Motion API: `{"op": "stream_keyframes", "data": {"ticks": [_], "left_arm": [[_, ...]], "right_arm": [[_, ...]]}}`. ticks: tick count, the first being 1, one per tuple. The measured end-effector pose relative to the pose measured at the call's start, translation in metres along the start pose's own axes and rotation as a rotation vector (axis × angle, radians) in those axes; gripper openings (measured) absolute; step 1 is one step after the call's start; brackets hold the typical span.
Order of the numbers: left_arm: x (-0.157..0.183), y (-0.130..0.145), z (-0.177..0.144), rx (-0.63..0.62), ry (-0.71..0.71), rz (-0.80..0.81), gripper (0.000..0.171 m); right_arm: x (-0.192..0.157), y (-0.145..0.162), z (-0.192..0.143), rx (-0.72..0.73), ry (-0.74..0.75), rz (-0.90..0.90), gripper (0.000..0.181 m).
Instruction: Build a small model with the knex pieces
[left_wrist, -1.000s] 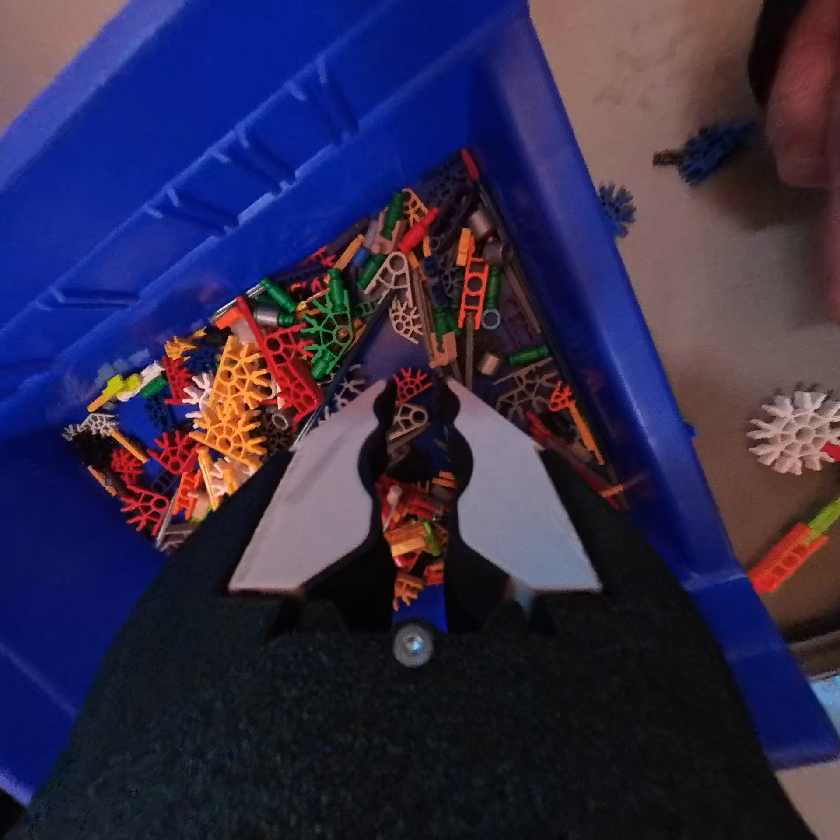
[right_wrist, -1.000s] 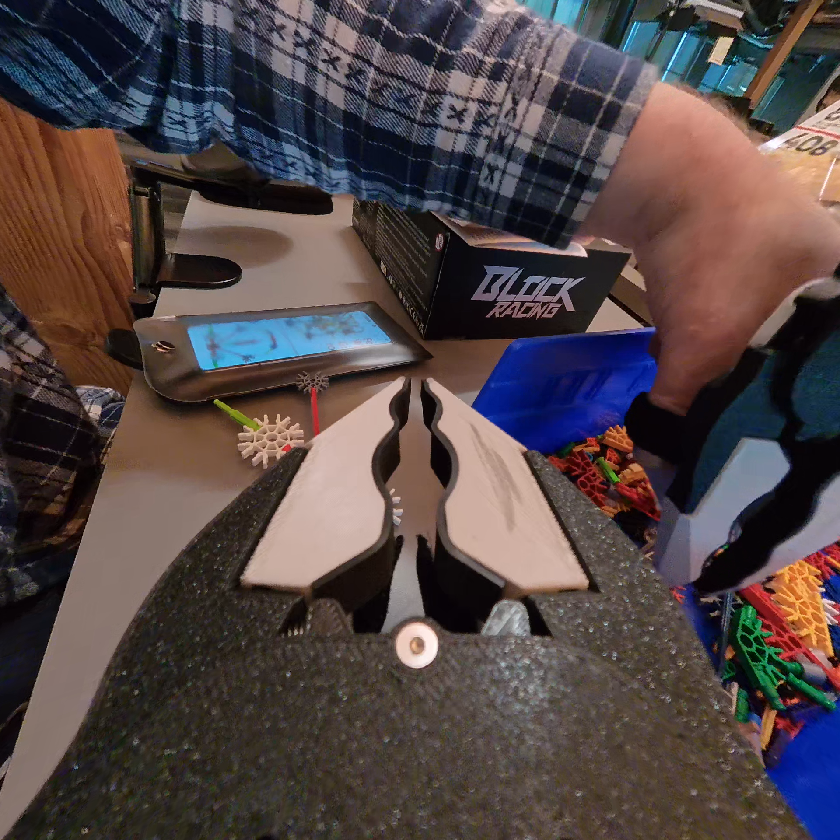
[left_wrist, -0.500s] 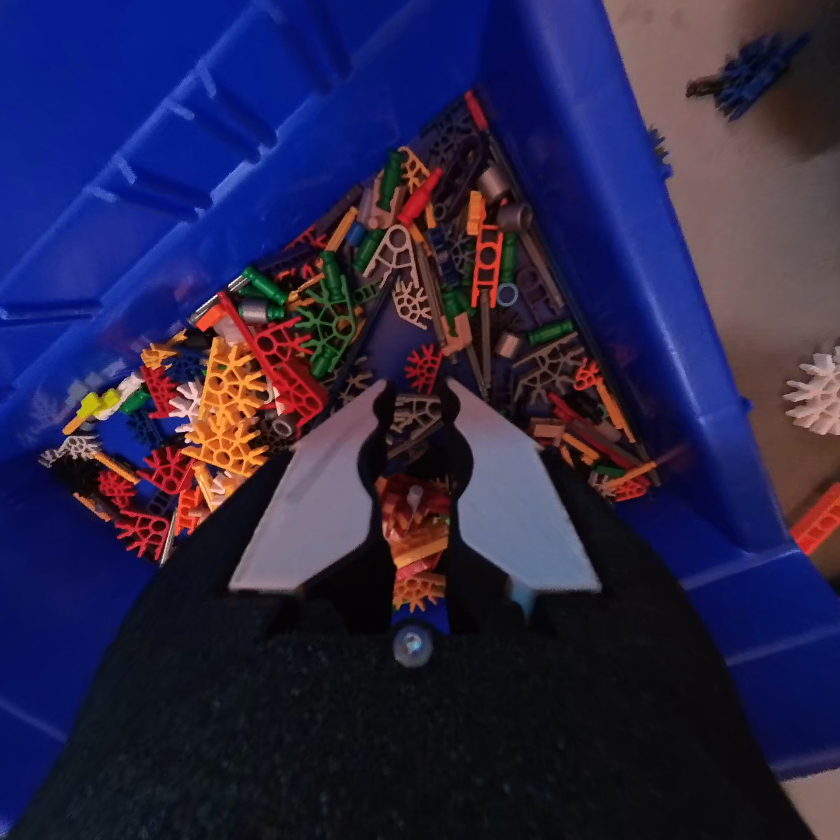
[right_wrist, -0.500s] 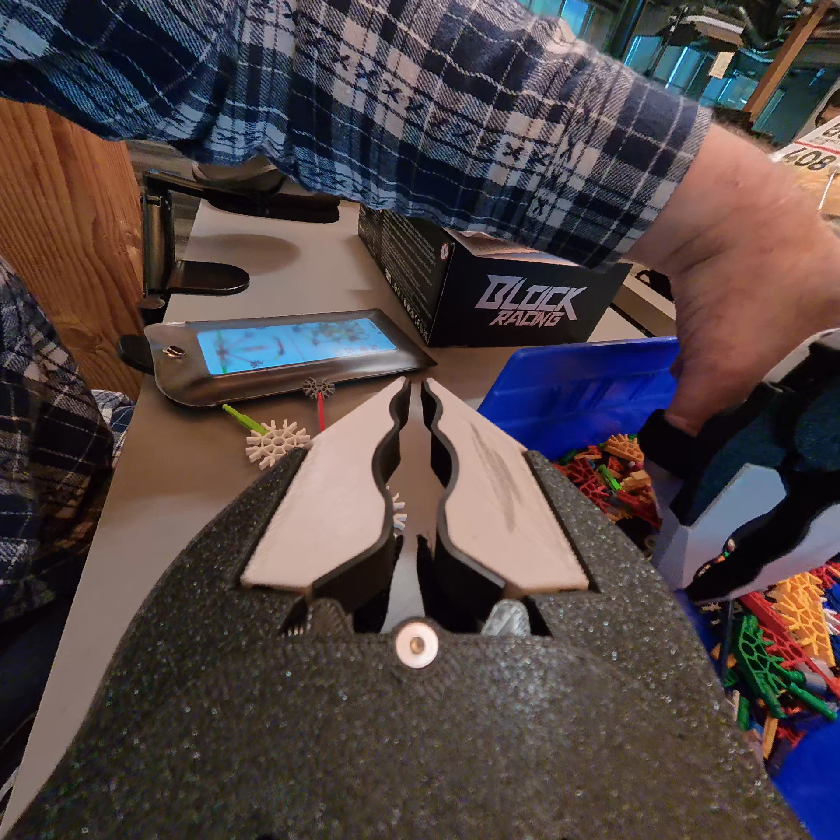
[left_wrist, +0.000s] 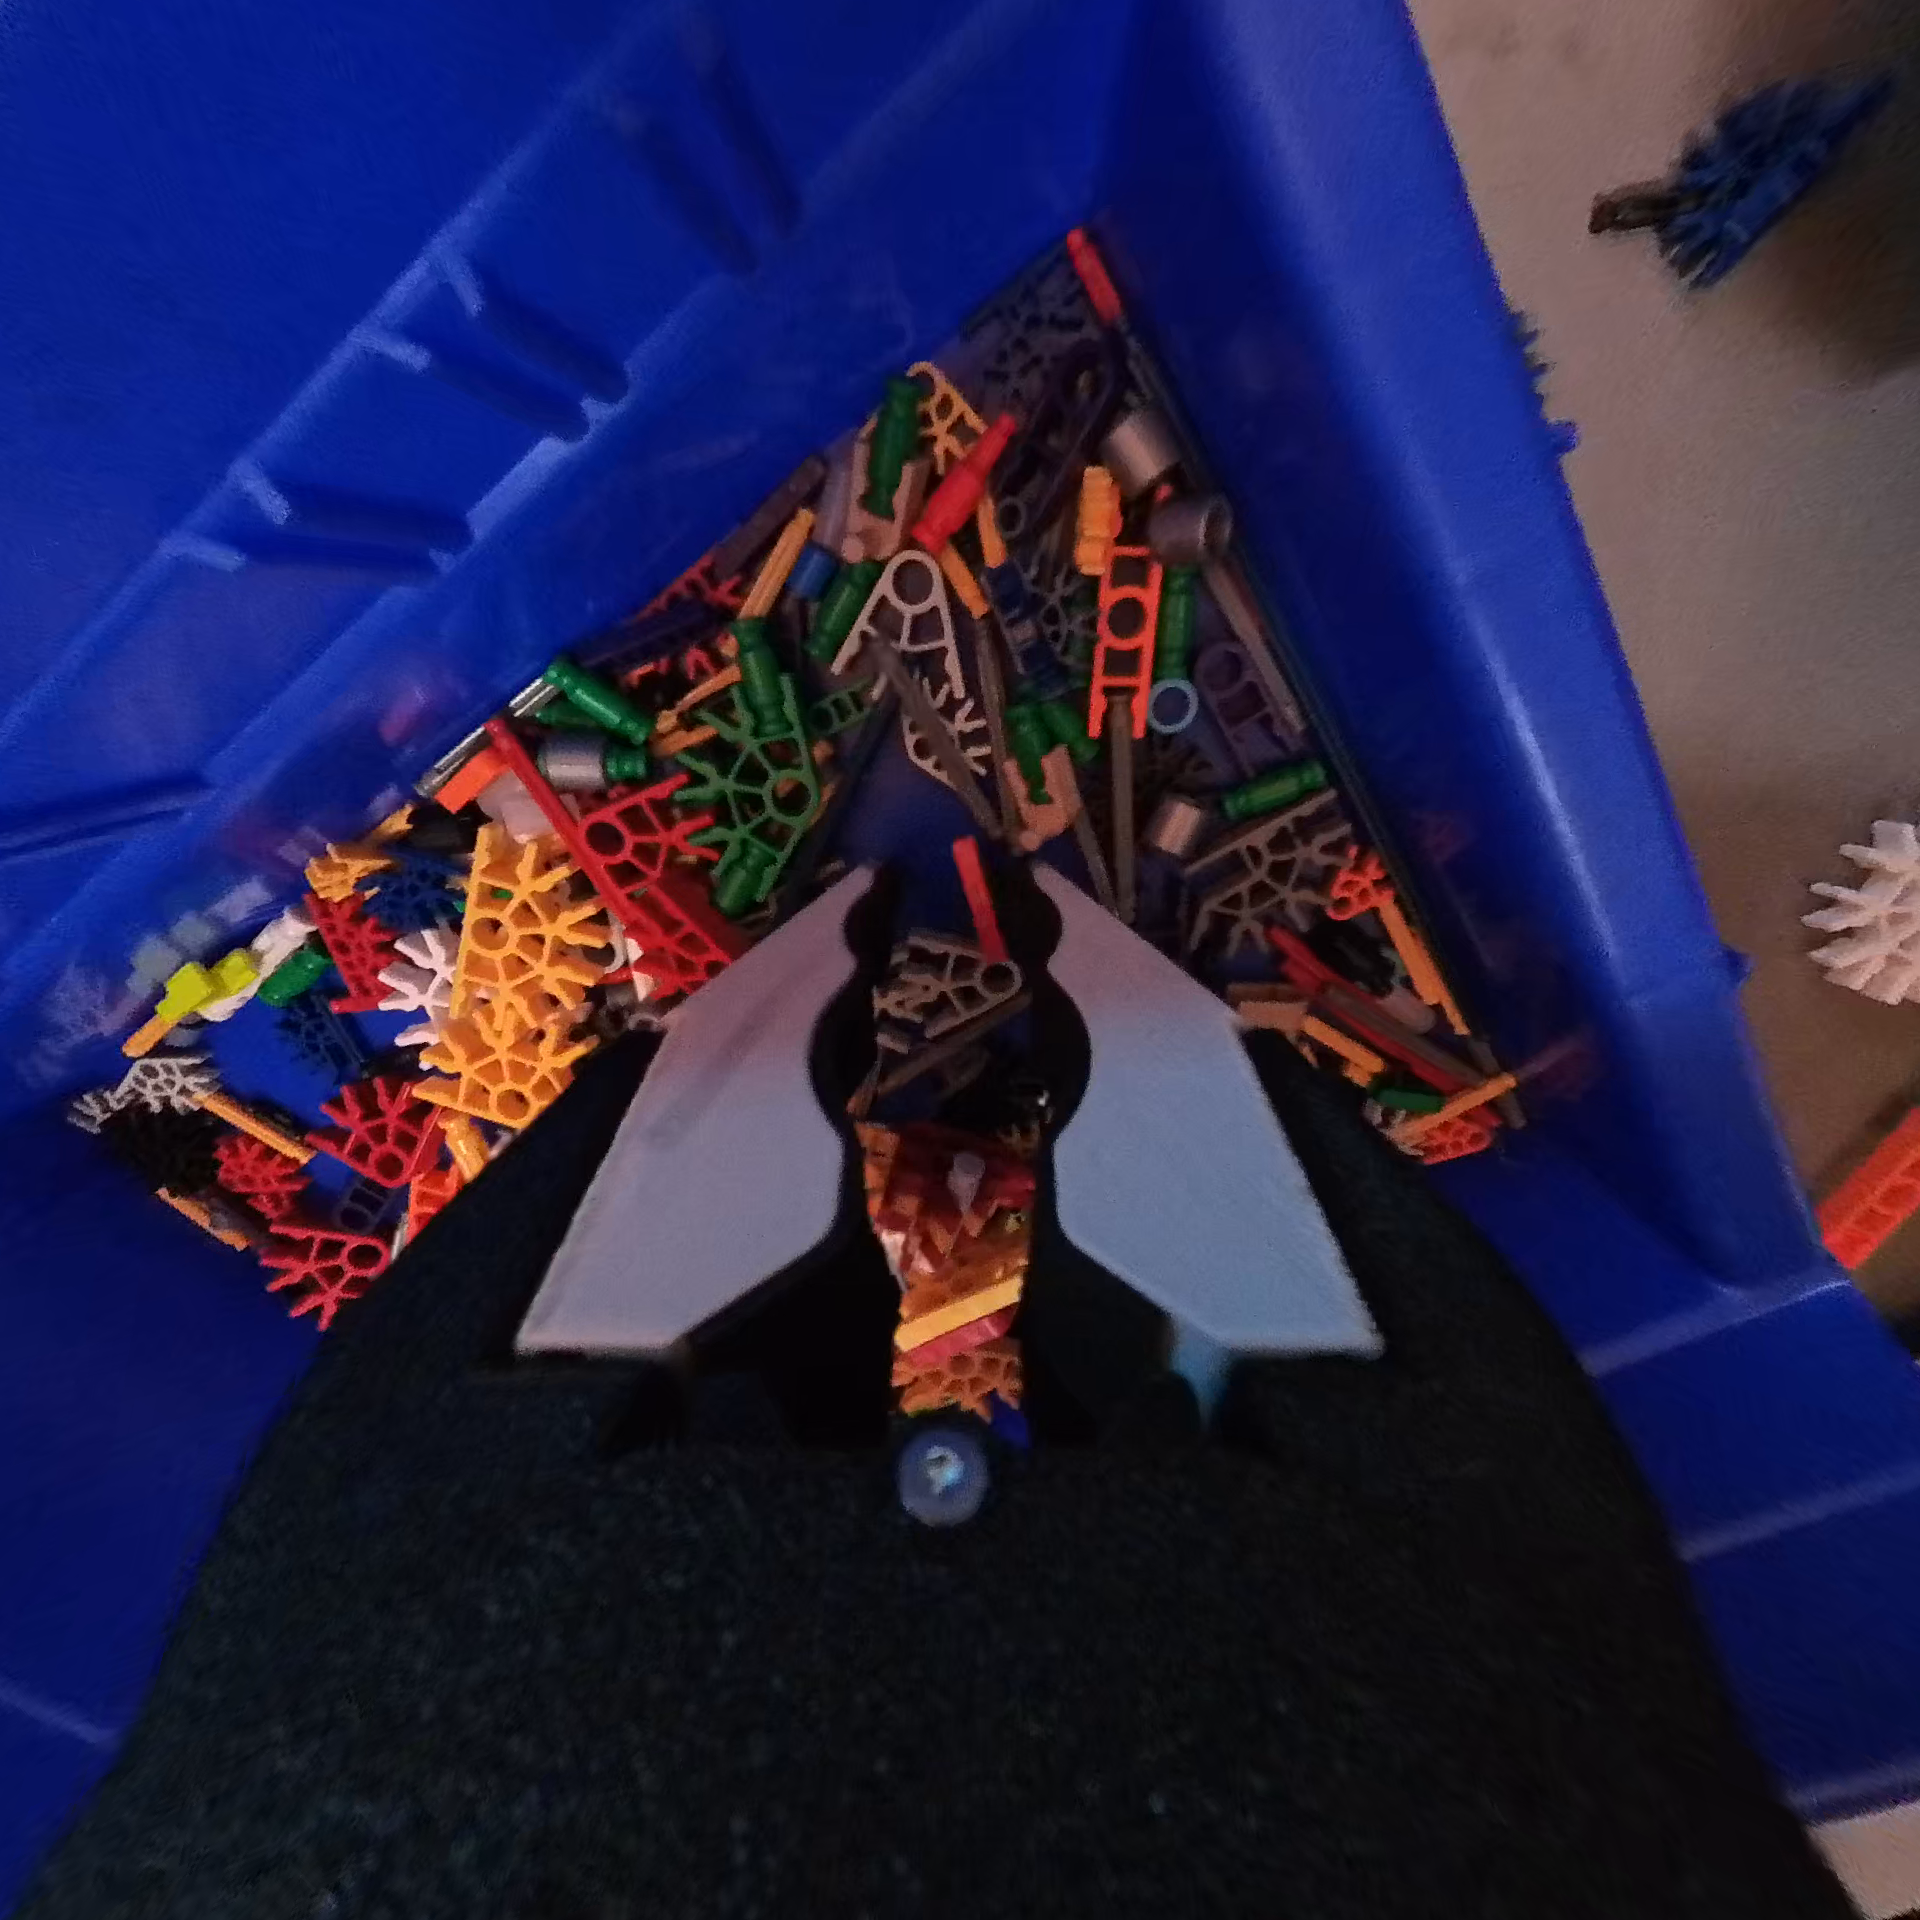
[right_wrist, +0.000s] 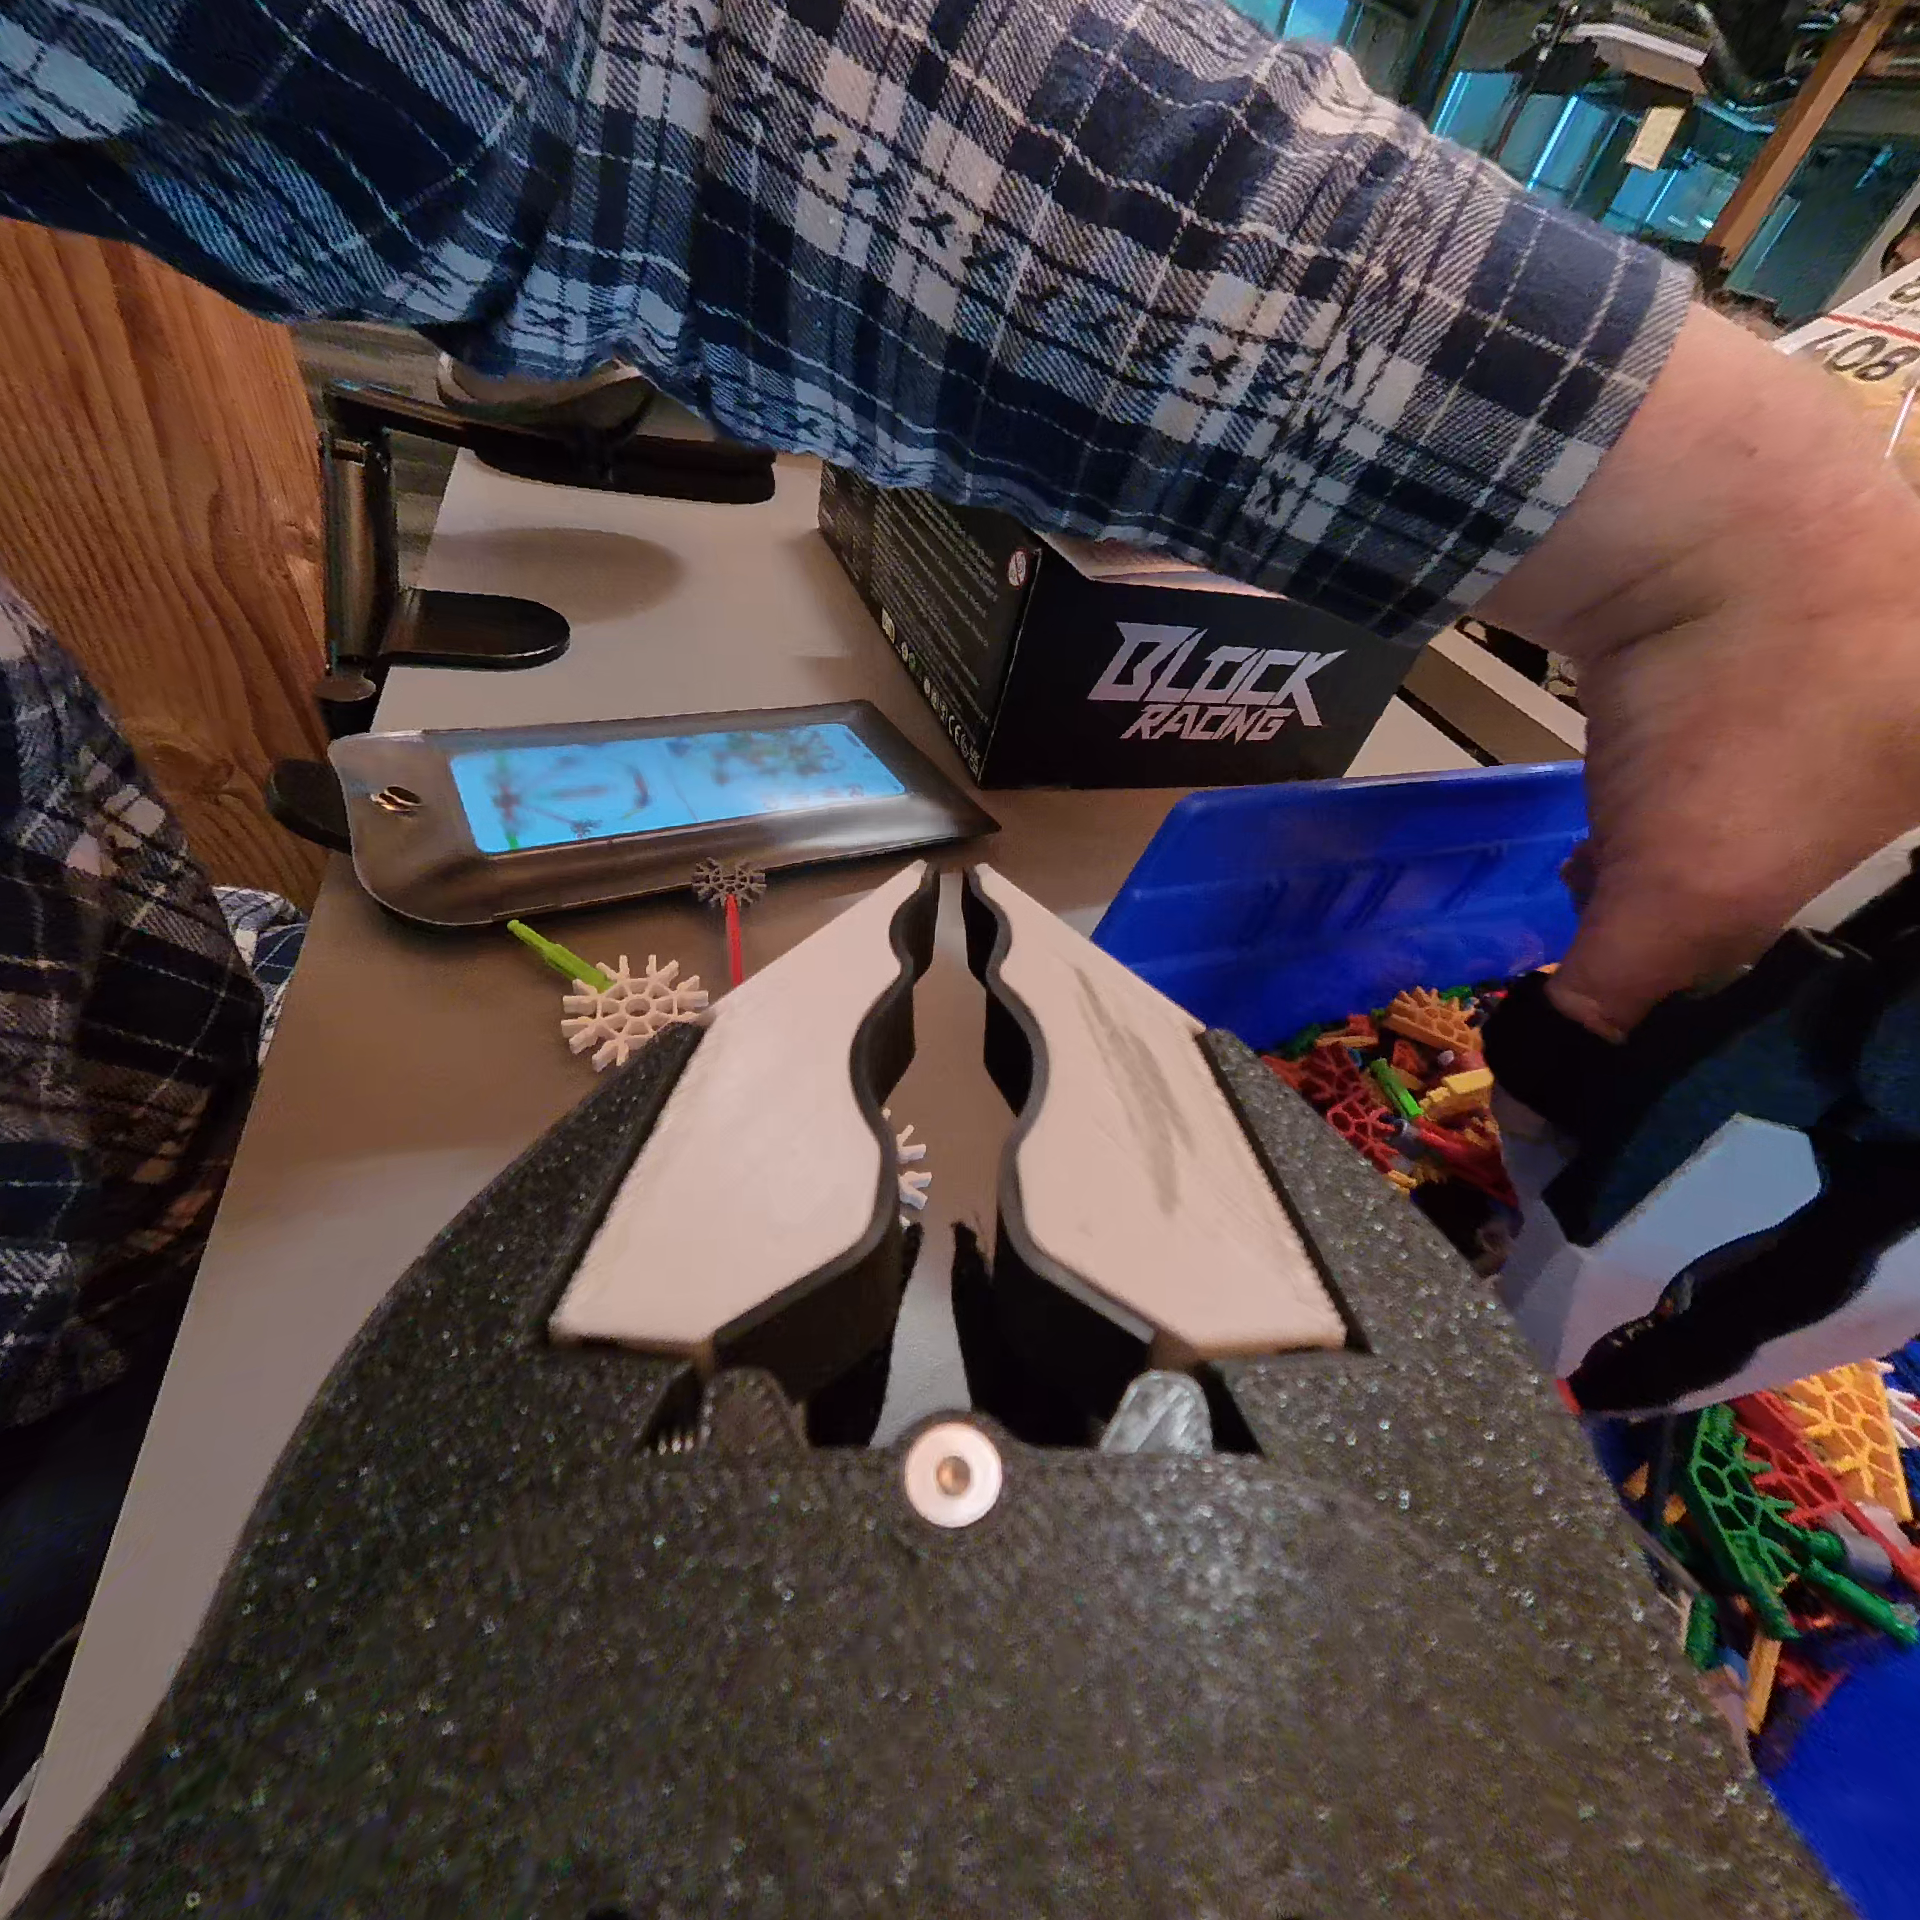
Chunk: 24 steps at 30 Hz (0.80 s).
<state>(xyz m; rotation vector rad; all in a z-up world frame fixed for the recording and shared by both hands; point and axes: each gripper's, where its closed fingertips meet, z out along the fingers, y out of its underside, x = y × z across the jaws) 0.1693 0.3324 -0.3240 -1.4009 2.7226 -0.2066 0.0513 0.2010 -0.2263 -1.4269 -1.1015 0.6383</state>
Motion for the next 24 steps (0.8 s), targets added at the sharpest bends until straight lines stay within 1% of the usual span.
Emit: {"op": "stream_keyframes", "data": {"ticks": [5, 6, 7, 13, 16, 19, 22, 24], "left_arm": [[0.001, 0.0, 0.001, 0.018, 0.022, -0.03, 0.019], [0.002, 0.0, 0.001, 0.018, 0.027, -0.031, 0.015], [0.004, 0.001, 0.001, 0.014, 0.038, -0.026, 0.006], [0.003, 0.0, -0.001, 0.028, 0.019, -0.043, 0.005], [0.003, -0.006, -0.011, 0.091, 0.009, -0.07, 0.004], [0.002, -0.012, -0.026, 0.182, -0.01, -0.118, 0.004], [0.004, -0.014, -0.039, 0.284, -0.011, -0.172, 0.004], [0.003, -0.014, -0.046, 0.324, -0.028, -0.201, 0.004]], "right_arm": [[-0.001, -0.001, 0.0, 0.003, -0.002, -0.002, 0.004], [-0.001, -0.001, 0.0, 0.004, -0.003, -0.002, 0.004], [-0.001, -0.001, 0.0, 0.005, -0.003, -0.002, 0.004], [0.0, -0.001, 0.0, 0.006, 0.0, -0.003, 0.004], [0.0, -0.001, 0.001, 0.008, 0.001, -0.003, 0.004], [0.0, 0.0, 0.001, 0.006, 0.002, 0.0, 0.004], [0.001, 0.0, 0.001, 0.007, 0.003, 0.004, 0.004], [0.001, 0.0, 0.002, 0.007, 0.005, 0.007, 0.004]]}}
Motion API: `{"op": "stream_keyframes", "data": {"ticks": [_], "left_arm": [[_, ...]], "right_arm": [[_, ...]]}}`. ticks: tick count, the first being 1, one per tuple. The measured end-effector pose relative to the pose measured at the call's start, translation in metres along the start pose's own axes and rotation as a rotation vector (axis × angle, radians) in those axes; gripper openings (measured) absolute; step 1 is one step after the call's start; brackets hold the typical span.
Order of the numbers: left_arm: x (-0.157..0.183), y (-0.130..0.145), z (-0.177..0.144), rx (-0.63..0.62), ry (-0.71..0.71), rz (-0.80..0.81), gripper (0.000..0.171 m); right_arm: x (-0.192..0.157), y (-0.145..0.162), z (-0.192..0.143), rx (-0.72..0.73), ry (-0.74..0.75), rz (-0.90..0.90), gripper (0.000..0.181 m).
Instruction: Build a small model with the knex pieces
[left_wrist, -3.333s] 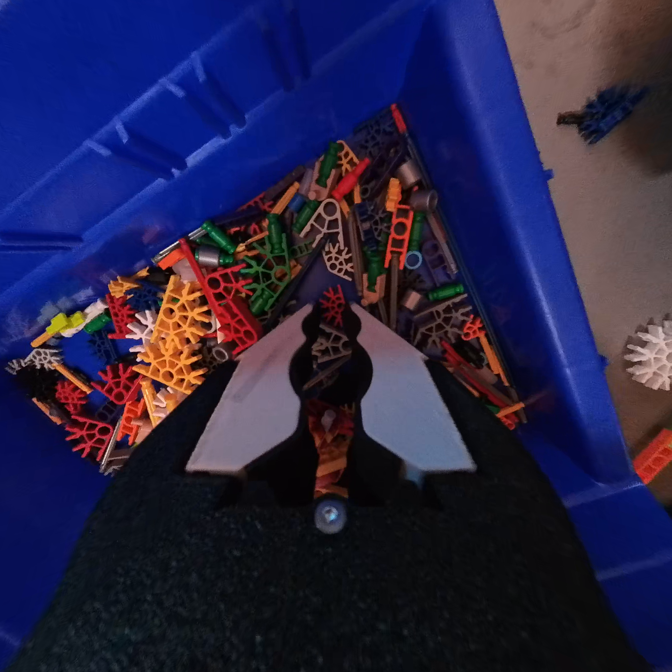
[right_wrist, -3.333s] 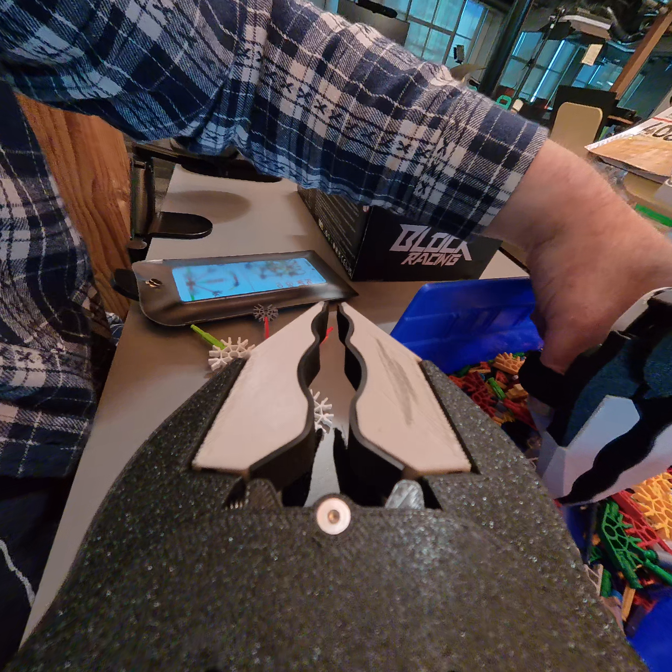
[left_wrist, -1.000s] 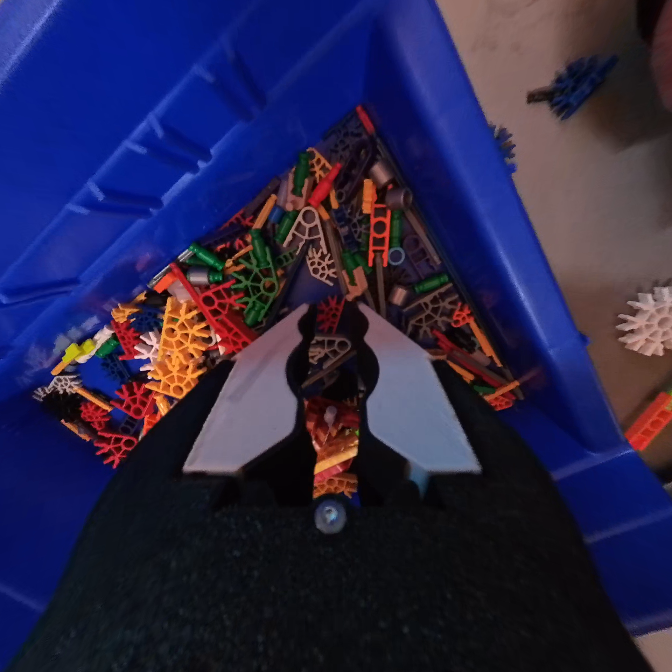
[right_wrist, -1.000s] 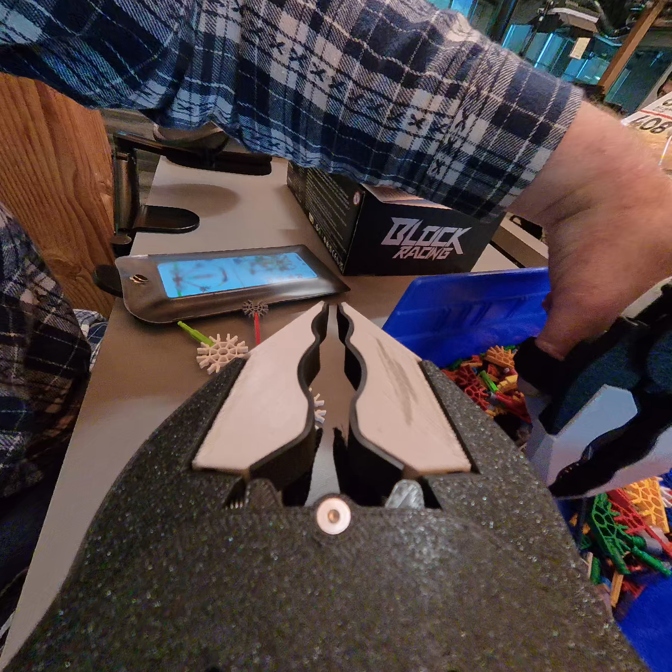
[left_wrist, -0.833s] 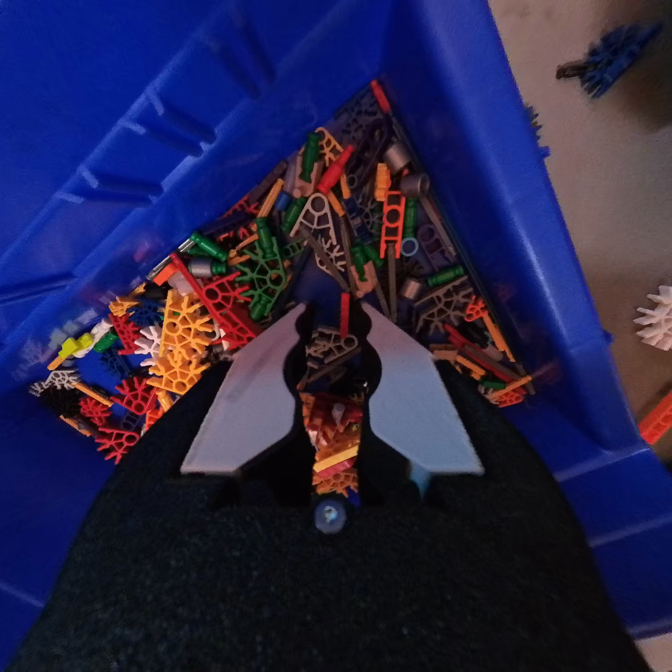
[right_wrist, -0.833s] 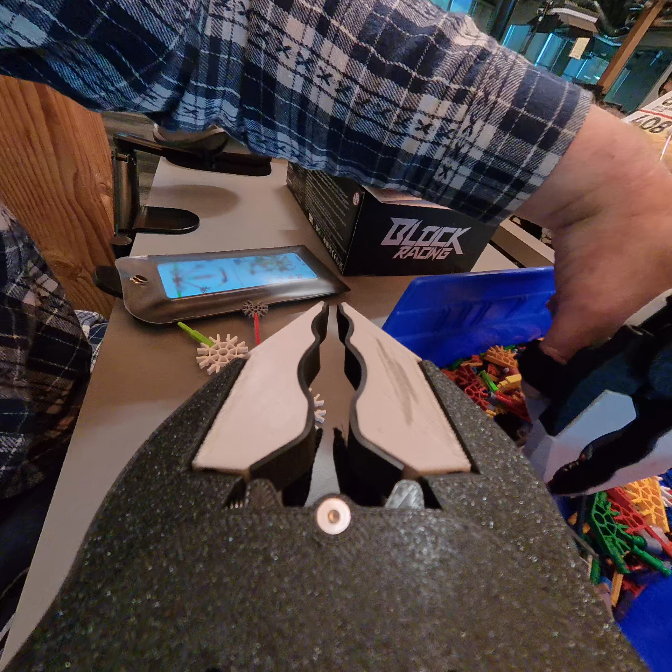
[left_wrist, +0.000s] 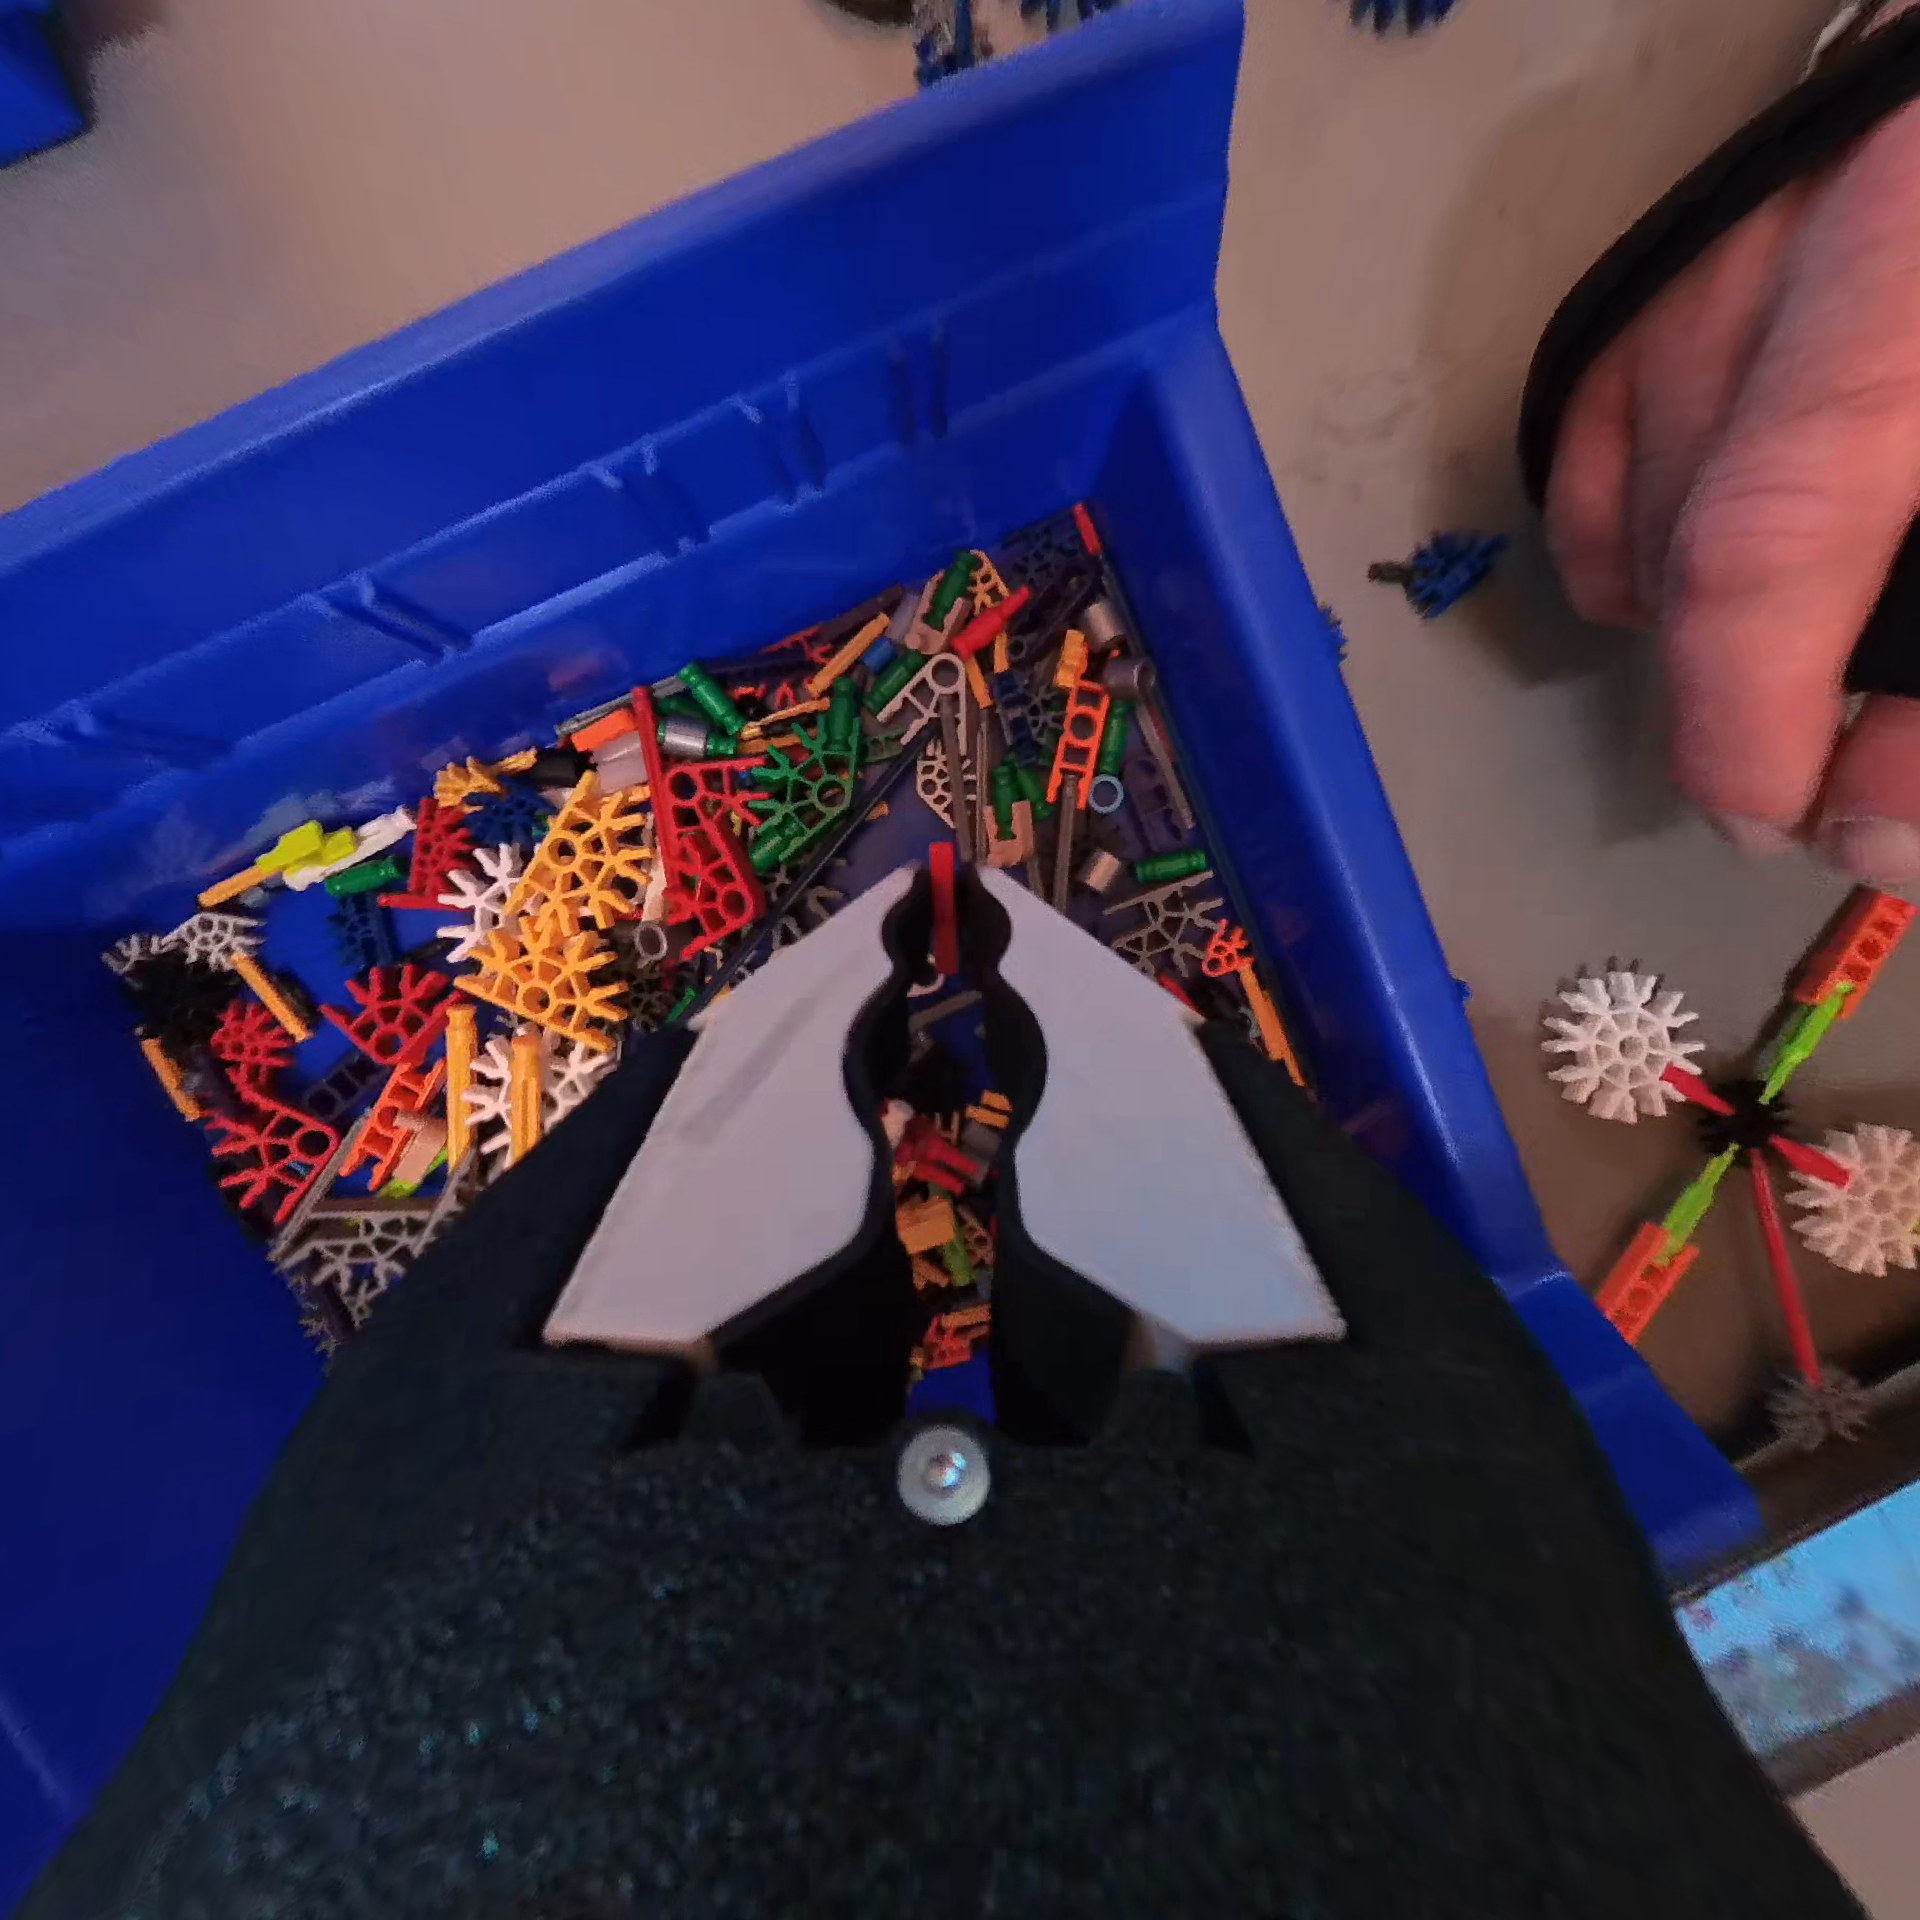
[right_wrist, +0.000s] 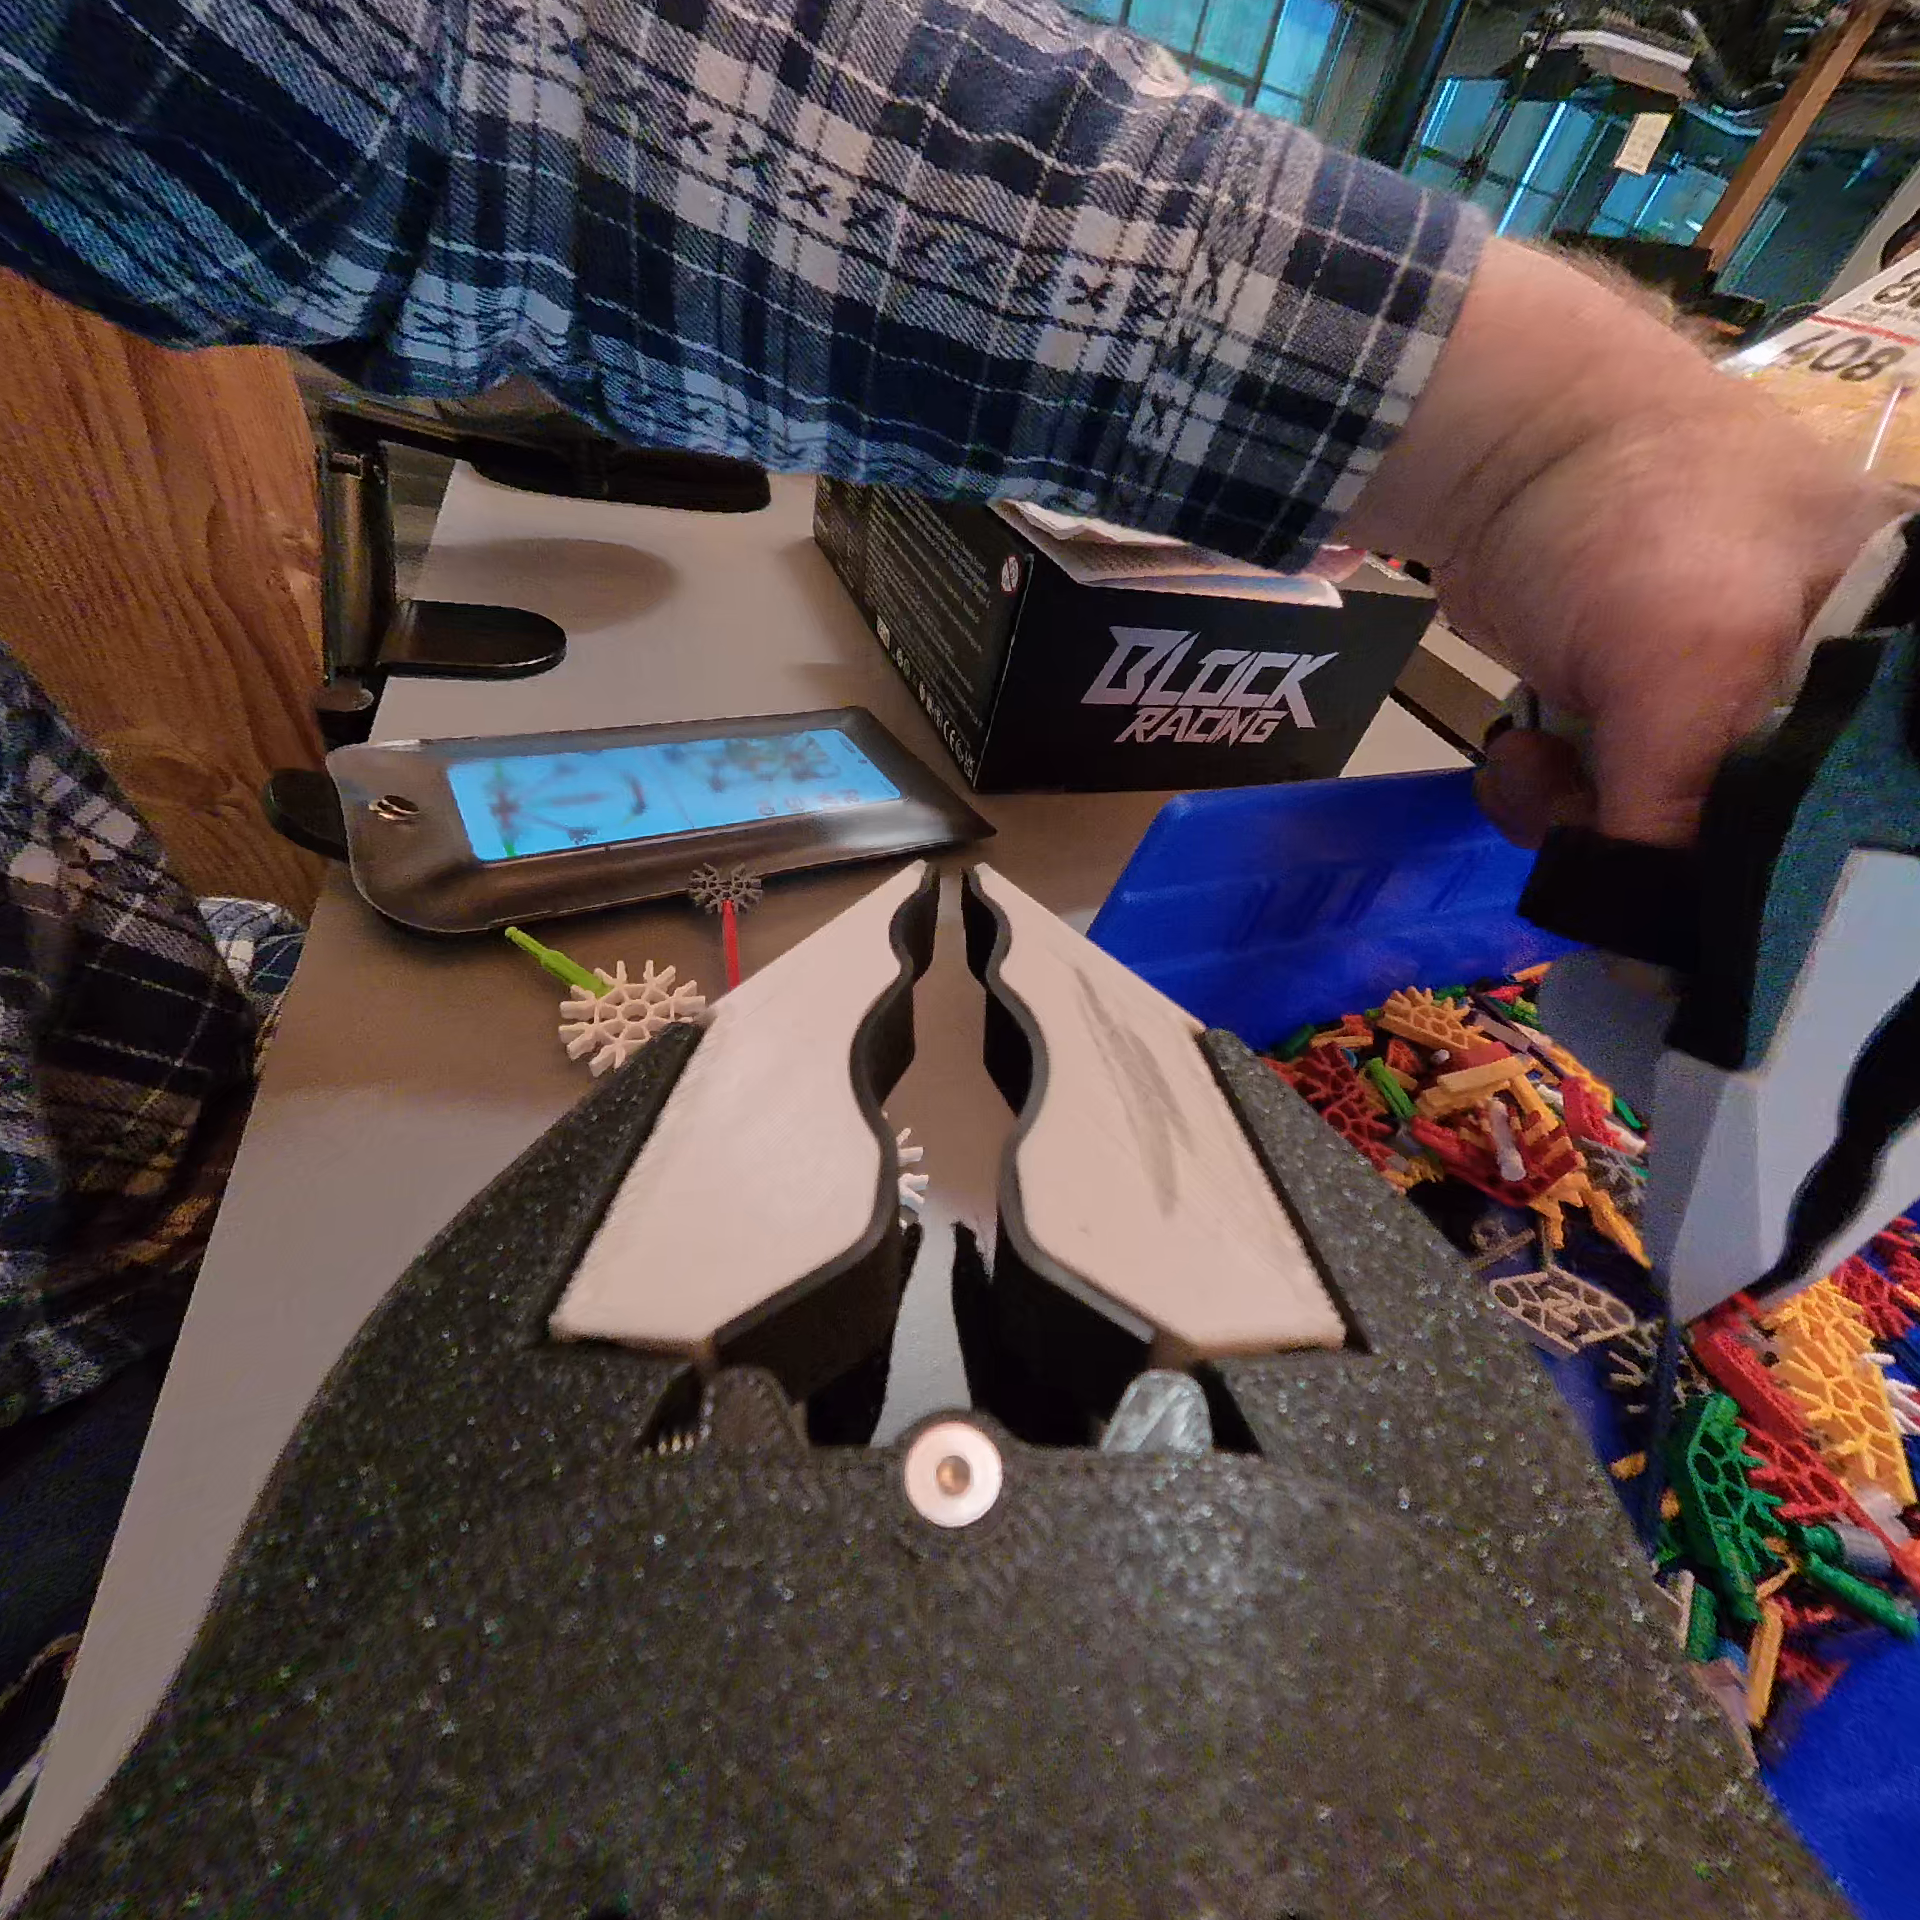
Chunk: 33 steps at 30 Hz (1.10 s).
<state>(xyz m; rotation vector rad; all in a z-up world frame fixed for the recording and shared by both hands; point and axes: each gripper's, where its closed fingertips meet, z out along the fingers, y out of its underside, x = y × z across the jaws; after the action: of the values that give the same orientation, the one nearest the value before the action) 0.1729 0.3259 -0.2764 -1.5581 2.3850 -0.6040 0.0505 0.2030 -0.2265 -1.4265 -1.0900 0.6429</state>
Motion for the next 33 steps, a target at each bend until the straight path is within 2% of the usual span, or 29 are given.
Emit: {"op": "stream_keyframes", "data": {"ticks": [7, 12, 15, 18, 20, 22, 25, 29, 31, 33], "left_arm": [[-0.002, -0.011, -0.009, 0.085, -0.023, -0.037, 0.004], [-0.006, -0.024, -0.022, 0.199, -0.035, -0.056, 0.004], [-0.007, -0.037, -0.039, 0.312, -0.049, -0.097, 0.005], [-0.009, -0.049, -0.06, 0.426, -0.103, -0.123, 0.005], [-0.01, -0.058, -0.074, 0.493, -0.157, -0.141, 0.004], [-0.007, -0.068, -0.087, 0.565, -0.202, -0.15, 0.004], [0.0, -0.078, -0.097, 0.614, -0.245, -0.143, 0.004], [0.007, -0.084, -0.102, 0.629, -0.284, -0.127, 0.004], [0.011, -0.085, -0.102, 0.637, -0.286, -0.123, 0.004], [0.011, -0.083, -0.104, 0.633, -0.315, -0.116, 0.004]], "right_arm": [[0.003, 0.002, 0.001, -0.004, 0.006, 0.014, 0.004], [0.008, 0.0, -0.002, 0.013, 0.031, 0.025, 0.004], [0.036, -0.01, -0.015, 0.067, 0.189, 0.033, 0.005], [0.089, -0.014, -0.047, 0.112, 0.448, 0.128, 0.012], [0.122, -0.011, -0.069, 0.101, 0.604, 0.214, 0.013], [0.144, -0.006, -0.078, 0.061, 0.698, 0.257, 0.021], [0.159, -0.006, -0.073, 0.071, 0.699, 0.352, 0.025], [0.168, -0.012, -0.067, 0.084, 0.701, 0.392, 0.022], [0.17, -0.015, -0.064, 0.079, 0.697, 0.388, 0.011], [0.171, -0.015, -0.063, 0.066, 0.697, 0.385, 0.008]]}}
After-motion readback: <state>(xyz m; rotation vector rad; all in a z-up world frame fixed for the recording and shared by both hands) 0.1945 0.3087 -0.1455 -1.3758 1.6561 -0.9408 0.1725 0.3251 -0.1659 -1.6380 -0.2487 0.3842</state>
